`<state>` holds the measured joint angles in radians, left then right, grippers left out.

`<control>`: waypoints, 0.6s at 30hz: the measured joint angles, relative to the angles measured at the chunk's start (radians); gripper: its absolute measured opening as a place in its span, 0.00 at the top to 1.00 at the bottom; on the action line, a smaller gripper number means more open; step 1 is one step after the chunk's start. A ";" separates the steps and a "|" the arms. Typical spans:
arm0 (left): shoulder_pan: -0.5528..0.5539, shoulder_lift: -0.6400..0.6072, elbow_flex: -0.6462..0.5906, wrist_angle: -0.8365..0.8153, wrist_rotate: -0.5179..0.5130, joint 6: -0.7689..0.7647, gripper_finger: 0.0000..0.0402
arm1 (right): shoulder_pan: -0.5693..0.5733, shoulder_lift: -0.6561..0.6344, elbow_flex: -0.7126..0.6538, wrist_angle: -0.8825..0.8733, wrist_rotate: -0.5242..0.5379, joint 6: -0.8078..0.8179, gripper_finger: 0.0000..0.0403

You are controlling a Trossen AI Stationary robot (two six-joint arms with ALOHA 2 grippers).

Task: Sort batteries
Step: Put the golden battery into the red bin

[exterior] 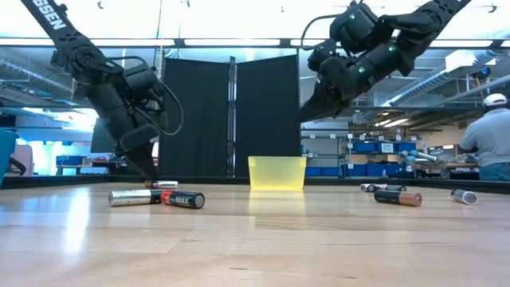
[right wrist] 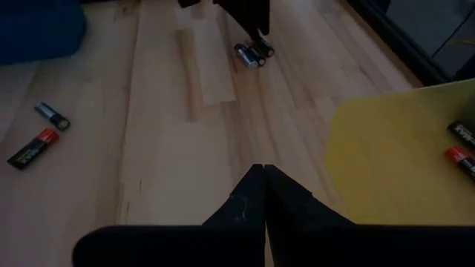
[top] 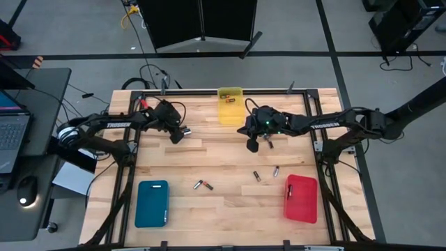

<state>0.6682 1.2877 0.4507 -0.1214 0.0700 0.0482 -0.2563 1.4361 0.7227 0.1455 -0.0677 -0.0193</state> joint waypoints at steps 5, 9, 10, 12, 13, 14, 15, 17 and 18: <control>0.000 0.021 0.000 0.008 0.000 0.025 0.76 | 0.005 0.000 0.000 0.000 0.000 -0.002 0.98; 0.000 0.044 0.001 0.026 -0.002 0.028 0.76 | 0.006 0.000 0.000 -0.001 0.000 -0.006 0.98; 0.000 0.053 0.001 0.030 -0.002 0.031 0.76 | 0.006 0.000 0.000 0.000 0.000 -0.007 0.98; 0.000 0.071 0.002 0.032 -0.002 0.033 0.76 | 0.006 0.000 0.000 -0.001 0.000 -0.008 0.98; 0.000 0.079 0.002 0.036 -0.002 0.034 0.76 | 0.006 0.000 0.000 -0.001 0.000 -0.009 0.98; 0.000 0.086 0.004 0.039 -0.002 0.036 0.76 | 0.006 0.000 0.000 -0.001 0.000 -0.010 0.98; 0.000 0.094 0.003 0.043 -0.002 0.038 0.76 | 0.006 0.001 0.000 -0.001 0.000 -0.010 0.98; 0.000 0.103 0.003 0.055 -0.002 0.039 0.76 | 0.006 0.001 0.000 -0.001 0.000 -0.010 0.98; 0.000 0.104 0.003 0.059 -0.002 0.039 0.76 | 0.006 0.001 0.000 -0.001 0.000 -0.010 0.98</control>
<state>0.6682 1.3918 0.4534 -0.0627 0.0684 0.0873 -0.2504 1.4372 0.7227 0.1447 -0.0677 -0.0292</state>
